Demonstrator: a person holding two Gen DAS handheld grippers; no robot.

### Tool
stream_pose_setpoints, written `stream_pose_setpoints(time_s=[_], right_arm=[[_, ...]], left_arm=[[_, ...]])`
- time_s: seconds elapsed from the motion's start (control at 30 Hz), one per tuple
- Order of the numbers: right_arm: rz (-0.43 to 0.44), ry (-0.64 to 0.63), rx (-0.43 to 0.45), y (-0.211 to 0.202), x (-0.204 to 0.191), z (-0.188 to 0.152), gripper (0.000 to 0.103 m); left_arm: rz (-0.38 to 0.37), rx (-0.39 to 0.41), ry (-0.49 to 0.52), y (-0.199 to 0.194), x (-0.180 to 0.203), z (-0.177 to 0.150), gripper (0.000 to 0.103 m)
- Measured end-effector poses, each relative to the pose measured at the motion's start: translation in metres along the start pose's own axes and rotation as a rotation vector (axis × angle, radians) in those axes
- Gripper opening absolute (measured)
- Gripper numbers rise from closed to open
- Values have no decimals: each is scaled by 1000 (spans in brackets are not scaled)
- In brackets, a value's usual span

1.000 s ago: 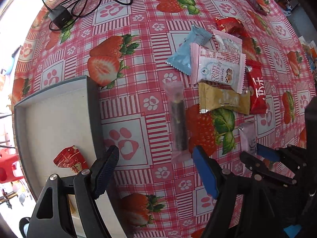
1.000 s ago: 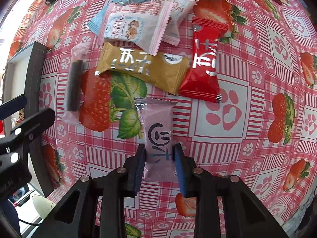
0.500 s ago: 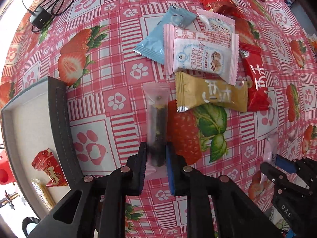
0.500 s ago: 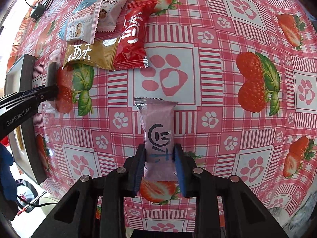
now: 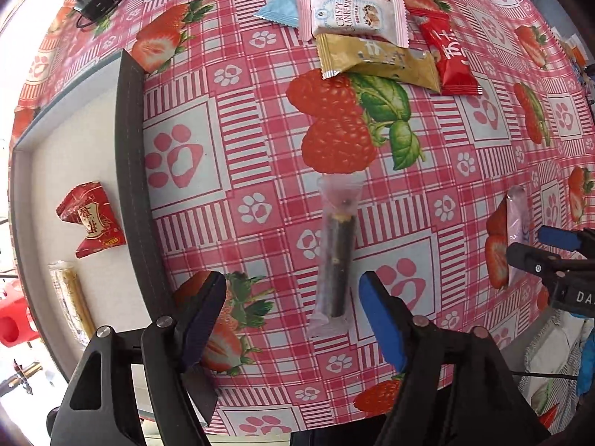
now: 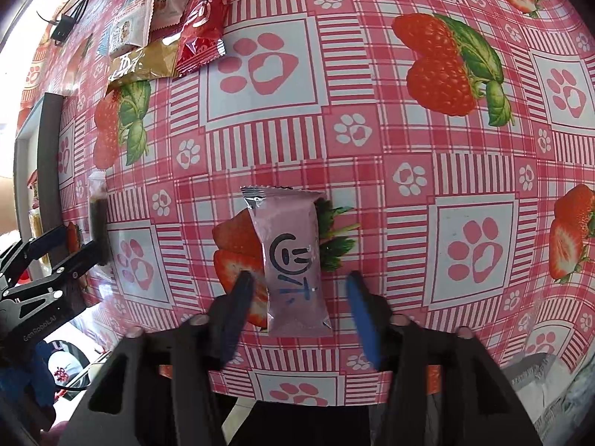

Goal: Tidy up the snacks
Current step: 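Grasp the clear-wrapped dark stick with the left gripper while the right holds the pink bar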

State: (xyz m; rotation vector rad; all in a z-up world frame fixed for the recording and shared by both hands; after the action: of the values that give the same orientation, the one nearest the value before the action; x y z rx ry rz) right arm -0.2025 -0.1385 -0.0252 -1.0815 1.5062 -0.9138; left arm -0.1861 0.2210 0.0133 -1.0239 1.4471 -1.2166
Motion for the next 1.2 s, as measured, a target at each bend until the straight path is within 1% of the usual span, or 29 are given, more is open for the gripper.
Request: stream_pose_setpoints(time_s=[0.03,0.07,0.1,0.23,0.27,0.3,0.33,0.37,0.4,0.43,0.47,0.5,0.53,0.57,0.63,0.77,0.8,0.97,1.03,1.2], right_arm=[[-5,-1,15,-3,1,4,93],[-9,-5,25,-7,5,2,93],[-10,-8,19,-9,9,5,93],[-35,-23,-9,-2,15,3,93],[-40,-27,-15,0,15,10,93],[-46,-31,-22,3,17,9,93],[-56,-34,-30,7,9,14,93],[-66,-38,-35,10,13,13,93],[-77,-43,-38,11,15,11,96],[-88,-50,-36,11,18,10,100],[-91,-52,-38,12,22,8,101],[-100,-54,-42,14,24,8,102],[-112,-63,-44,16,25,7,102],[-127,-74,-50,19,23,8,103],[-153,-101,-64,28,19,2,103],[-153,-100,-57,21,32,-5,103],[-153,-99,-54,25,27,-2,103],[-155,-101,-42,23,28,-3,103],[-156,-100,-43,27,21,-1,103],[-156,-100,-44,27,22,-2,103]], left_arm=[[-1,-6,4,0,-3,0,78],[1,-12,10,-1,-7,1,78],[8,-19,15,2,-16,13,78],[35,-39,49,21,-14,19,78],[37,-41,59,24,-18,28,79],[37,-44,71,27,-15,29,80],[41,-41,78,30,-10,33,86],[46,-33,82,32,-8,35,90],[54,-30,85,34,-8,35,93],[61,-33,87,36,-5,37,100],[62,-45,84,40,-4,39,103],[24,-51,65,43,-6,39,103],[10,-57,46,46,-8,41,103],[11,-60,44,53,-7,46,103],[14,-63,46,55,-10,45,103],[11,-50,45,54,-15,49,103],[11,-41,43,60,-12,54,103],[8,-1,40,49,-15,44,103],[7,-2,41,50,-15,43,103],[7,-7,43,50,-15,41,103]])
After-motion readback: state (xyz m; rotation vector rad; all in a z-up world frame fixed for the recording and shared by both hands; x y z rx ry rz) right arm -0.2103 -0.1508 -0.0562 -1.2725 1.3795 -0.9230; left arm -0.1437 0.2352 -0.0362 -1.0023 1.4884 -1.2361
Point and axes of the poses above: each gripper's, at about its wrist camera, not at the fingertips, and y roughly the way its jaws point, x to its right, z to its top, the point moved 4 cm from there along y, roughly the way its jaws point, and after that the axes turned 8 degrees about z, right-handed, at the moved point
